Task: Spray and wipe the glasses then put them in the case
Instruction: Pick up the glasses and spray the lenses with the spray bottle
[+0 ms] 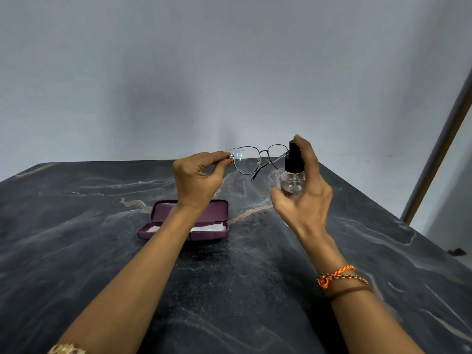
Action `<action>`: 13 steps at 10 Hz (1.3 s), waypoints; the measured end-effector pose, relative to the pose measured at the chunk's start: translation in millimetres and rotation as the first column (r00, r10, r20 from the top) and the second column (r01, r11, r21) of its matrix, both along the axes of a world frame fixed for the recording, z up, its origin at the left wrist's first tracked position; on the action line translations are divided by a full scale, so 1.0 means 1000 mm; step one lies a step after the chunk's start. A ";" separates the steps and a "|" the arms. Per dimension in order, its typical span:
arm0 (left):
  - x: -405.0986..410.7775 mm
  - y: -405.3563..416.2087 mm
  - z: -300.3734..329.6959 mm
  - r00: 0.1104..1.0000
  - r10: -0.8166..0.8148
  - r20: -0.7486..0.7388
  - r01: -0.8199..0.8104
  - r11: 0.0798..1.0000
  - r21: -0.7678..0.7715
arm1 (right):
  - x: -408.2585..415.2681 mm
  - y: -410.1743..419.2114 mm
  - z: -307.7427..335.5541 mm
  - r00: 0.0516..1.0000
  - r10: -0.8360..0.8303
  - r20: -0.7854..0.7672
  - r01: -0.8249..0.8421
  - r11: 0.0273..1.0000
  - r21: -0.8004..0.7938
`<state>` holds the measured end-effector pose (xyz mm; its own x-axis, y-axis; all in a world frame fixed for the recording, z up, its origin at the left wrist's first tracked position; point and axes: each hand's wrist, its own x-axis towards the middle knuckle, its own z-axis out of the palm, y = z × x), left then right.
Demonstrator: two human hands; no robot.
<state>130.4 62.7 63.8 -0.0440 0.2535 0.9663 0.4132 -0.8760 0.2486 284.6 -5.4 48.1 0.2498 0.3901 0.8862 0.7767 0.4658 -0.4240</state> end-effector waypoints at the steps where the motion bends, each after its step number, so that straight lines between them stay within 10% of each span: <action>1: 0.000 0.000 0.000 1.000 -0.001 0.001 0.001 1.000 -0.001 | -0.003 -0.001 0.001 0.999 0.005 0.035 -0.005 1.000 0.009; 13: -0.004 0.000 0.003 1.000 0.008 0.011 -0.008 1.000 0.011 | 0.020 0.002 -0.006 0.956 -0.130 -0.263 0.117 0.991 -0.065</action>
